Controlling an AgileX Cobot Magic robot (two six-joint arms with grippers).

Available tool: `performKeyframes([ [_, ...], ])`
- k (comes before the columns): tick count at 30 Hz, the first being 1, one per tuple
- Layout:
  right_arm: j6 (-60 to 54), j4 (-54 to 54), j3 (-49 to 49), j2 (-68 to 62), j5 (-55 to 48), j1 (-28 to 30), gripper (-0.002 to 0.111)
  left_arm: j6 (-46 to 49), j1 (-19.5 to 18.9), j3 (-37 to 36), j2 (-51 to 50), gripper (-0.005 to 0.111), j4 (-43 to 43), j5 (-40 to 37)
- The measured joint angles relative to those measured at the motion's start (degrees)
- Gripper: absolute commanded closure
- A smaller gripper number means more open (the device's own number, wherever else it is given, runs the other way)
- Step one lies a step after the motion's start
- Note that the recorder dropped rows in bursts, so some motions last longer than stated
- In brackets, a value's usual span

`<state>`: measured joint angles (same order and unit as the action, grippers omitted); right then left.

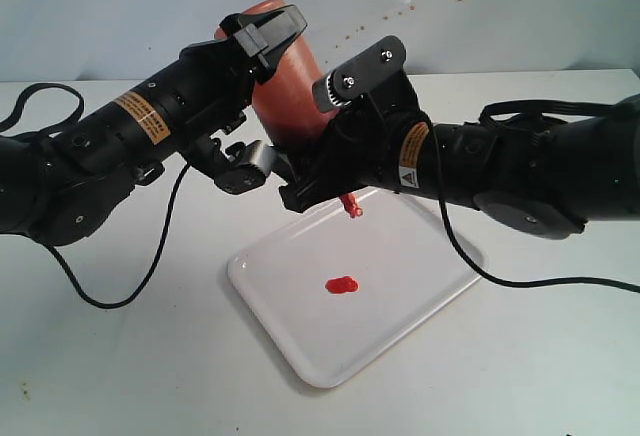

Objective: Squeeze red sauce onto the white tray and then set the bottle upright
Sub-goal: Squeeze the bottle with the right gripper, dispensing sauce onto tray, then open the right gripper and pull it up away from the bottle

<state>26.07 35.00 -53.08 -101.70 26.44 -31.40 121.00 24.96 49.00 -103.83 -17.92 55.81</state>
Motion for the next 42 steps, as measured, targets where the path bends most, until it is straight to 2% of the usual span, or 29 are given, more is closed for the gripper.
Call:
performKeyframes([
  [1, -0.09, -0.96, 0.0, 0.0, 0.0, -0.12, 0.015, 0.0, 0.0, 0.0, 0.0, 0.107, 0.0, 0.0],
  [3, -0.09, -3.46, 0.0, 0.0, 0.0, -0.12, 0.003, 0.0, 0.0, 0.0, 0.0, 0.107, 0.0, -0.1],
  [14, -1.22, -2.34, 0.0, 1.11, -1.9, -0.02, 0.003, 0.0, 0.0, 0.0, 0.0, 0.107, 0.91, -0.64],
  [19, -1.44, -2.34, 0.22, 5.55, -6.05, -0.02, 0.004, 0.0, 0.0, 0.0, 0.0, 0.107, 1.79, -5.97],
  [26, -1.44, -1.8, 3.6, 12.7, -11.14, -0.02, 0.017, -0.16, 0.0, 0.0, 0.0, 0.107, 7.08, -6.36],
  [35, -1.55, -1.8, 3.6, 26.05, -23.19, -0.02, 0.05, -5.72, 0.0, -1.74, 0.0, 0.107, 8.94, -6.64],
  [42, -1.55, -1.8, 3.6, 33.47, -29.99, -0.02, 0.067, -11.31, 0.0, -1.76, 0.0, 0.107, 10.8, -6.78],
])
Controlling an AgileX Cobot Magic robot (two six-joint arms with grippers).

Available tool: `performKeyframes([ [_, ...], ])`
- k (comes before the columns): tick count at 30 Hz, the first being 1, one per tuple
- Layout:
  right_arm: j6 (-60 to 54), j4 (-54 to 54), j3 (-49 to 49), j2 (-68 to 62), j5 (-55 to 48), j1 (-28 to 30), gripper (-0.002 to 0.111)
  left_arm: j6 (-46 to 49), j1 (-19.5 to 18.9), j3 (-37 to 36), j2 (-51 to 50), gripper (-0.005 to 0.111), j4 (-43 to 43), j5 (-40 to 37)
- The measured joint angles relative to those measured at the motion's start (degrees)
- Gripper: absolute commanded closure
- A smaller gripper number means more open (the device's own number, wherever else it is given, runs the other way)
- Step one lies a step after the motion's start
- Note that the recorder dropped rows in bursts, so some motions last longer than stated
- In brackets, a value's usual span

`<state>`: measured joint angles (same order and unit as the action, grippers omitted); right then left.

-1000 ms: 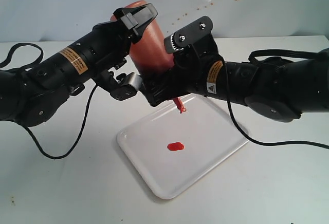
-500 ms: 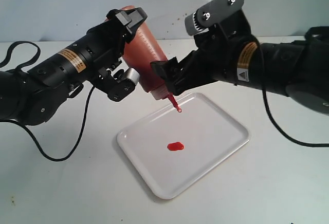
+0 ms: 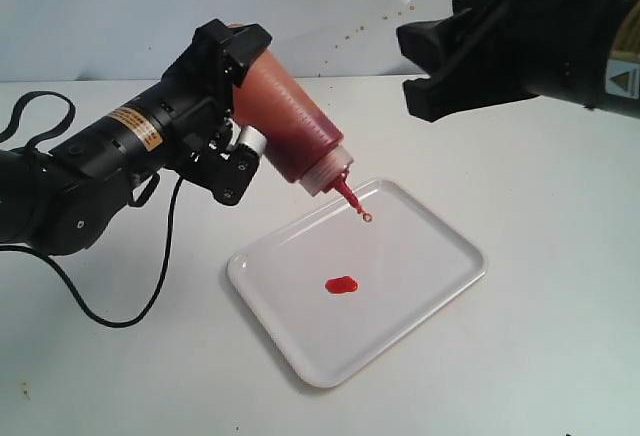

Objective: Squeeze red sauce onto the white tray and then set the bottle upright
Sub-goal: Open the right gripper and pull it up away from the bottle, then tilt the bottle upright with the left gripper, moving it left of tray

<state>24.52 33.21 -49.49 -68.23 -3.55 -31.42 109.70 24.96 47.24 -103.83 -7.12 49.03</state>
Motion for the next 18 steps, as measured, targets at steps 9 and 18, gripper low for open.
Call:
performKeyframes([
  [9, 0.0, 0.0, 0.0, 4.23, -5.11, 0.0, 0.068, -3.34, 0.0, -2.63, 0.0, 0.107, 3.34, 0.03],
  [18, 0.0, 0.0, 0.31, 4.45, -8.95, 0.0, 0.068, -8.87, 0.0, -2.78, 0.0, 0.107, 4.57, 0.05],
])
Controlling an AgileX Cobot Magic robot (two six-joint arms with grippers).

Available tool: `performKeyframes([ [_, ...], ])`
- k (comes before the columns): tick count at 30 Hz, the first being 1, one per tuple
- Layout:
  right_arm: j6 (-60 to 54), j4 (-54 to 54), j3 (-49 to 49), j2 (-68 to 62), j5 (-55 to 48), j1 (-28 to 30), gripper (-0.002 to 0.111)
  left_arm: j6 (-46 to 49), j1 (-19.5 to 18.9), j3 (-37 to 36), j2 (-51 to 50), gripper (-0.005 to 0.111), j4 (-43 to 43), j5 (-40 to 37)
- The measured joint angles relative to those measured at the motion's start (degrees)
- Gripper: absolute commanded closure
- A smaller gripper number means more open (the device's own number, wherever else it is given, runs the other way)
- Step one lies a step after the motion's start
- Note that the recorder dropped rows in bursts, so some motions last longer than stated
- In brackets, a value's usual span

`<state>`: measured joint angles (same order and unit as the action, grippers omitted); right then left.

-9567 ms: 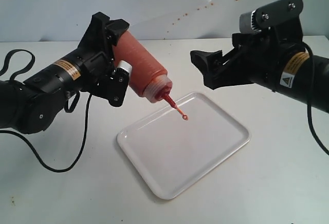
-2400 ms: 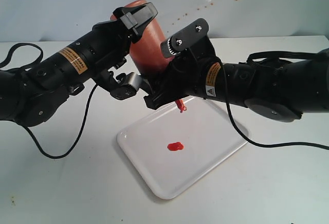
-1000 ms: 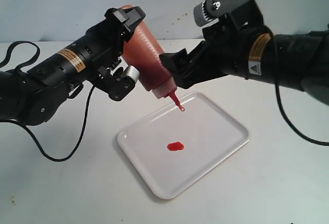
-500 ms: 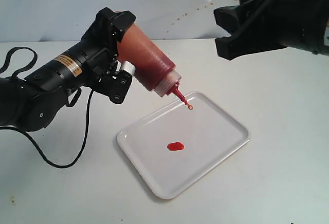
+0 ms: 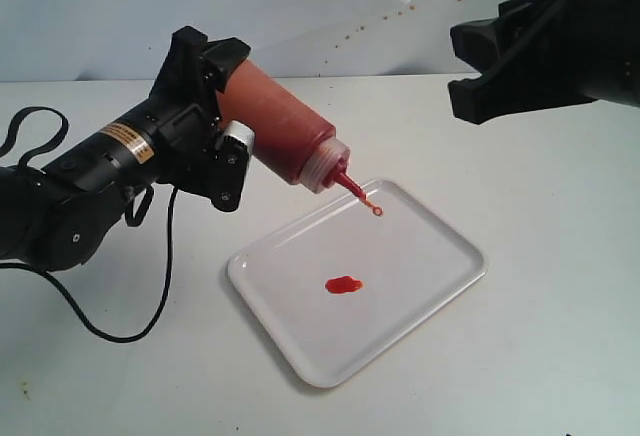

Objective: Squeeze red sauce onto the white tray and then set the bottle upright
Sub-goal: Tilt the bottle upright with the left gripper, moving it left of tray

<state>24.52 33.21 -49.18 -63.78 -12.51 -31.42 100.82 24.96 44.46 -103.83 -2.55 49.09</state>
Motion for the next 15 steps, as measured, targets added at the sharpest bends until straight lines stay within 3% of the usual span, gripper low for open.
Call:
performKeyframes([
  [8, 0.0, 0.0, 0.0, 0.0, -1.13, 0.0, 0.068, -8.98, 0.0, -2.56, 0.0, 0.107, 0.68, 1.59],
  [15, 0.0, 0.0, 0.0, 0.0, -1.13, 0.0, 0.068, -40.63, 0.0, -6.13, 0.0, 0.107, 4.87, 6.72],
])
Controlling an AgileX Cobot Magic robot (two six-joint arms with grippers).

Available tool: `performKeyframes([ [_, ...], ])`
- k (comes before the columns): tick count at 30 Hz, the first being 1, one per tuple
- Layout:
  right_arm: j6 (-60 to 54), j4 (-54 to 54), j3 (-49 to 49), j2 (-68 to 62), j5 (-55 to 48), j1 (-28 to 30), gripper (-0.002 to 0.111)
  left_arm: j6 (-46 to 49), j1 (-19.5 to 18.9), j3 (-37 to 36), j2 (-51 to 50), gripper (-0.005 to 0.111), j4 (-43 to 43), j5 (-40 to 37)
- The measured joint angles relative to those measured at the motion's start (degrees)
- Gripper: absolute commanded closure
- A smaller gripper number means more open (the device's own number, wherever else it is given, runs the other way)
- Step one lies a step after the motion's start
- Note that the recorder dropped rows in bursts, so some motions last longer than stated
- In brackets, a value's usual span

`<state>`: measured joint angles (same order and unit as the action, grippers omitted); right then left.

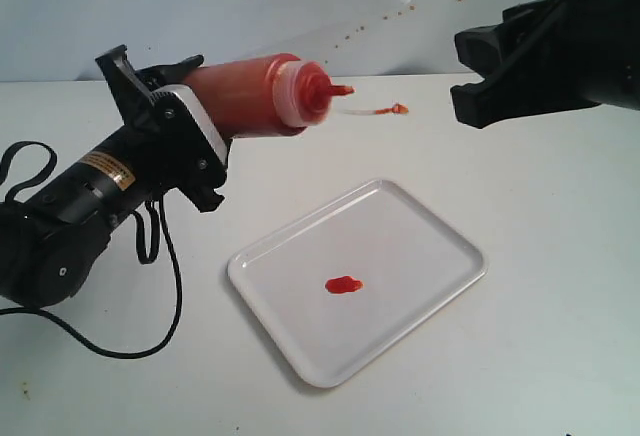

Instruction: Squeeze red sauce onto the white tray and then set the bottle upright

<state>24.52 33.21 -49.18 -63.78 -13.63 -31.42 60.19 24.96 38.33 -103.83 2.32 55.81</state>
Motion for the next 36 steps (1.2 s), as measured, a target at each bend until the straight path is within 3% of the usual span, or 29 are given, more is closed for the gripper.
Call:
performKeyframes([
  [4, 0.0, -0.9, 0.83, 0.0, 0.62, 0.0, 0.068, -13.1, 0.0, -2.21, 0.0, 0.107, 0.99, 1.61],
  [11, 0.0, -1.19, 9.2, 0.0, 13.63, 0.0, 0.068, -35.42, 0.0, -2.42, 0.0, 0.107, 1.15, 5.25],
  [19, -0.12, -1.19, 13.47, 0.0, 22.13, 0.0, 0.068, -52.09, 0.0, -2.42, 0.0, 0.107, 1.04, 9.38],
  [23, -0.12, -1.19, 14.76, -0.28, 26.5, 0.0, 0.068, -62.73, -1.83, -2.42, -1.14, 0.107, -2.32, 10.95],
  [29, -0.43, -1.19, 14.99, -3.48, 28.99, 0.0, 0.068, -66.37, -6.65, -2.42, -5.06, 0.107, -8.95, 10.82],
  [36, -2.75, -1.19, 14.99, -7.52, 31.02, 0.0, 0.068, -66.93, -8.84, -2.42, -6.75, 0.107, -14.18, 10.42],
])
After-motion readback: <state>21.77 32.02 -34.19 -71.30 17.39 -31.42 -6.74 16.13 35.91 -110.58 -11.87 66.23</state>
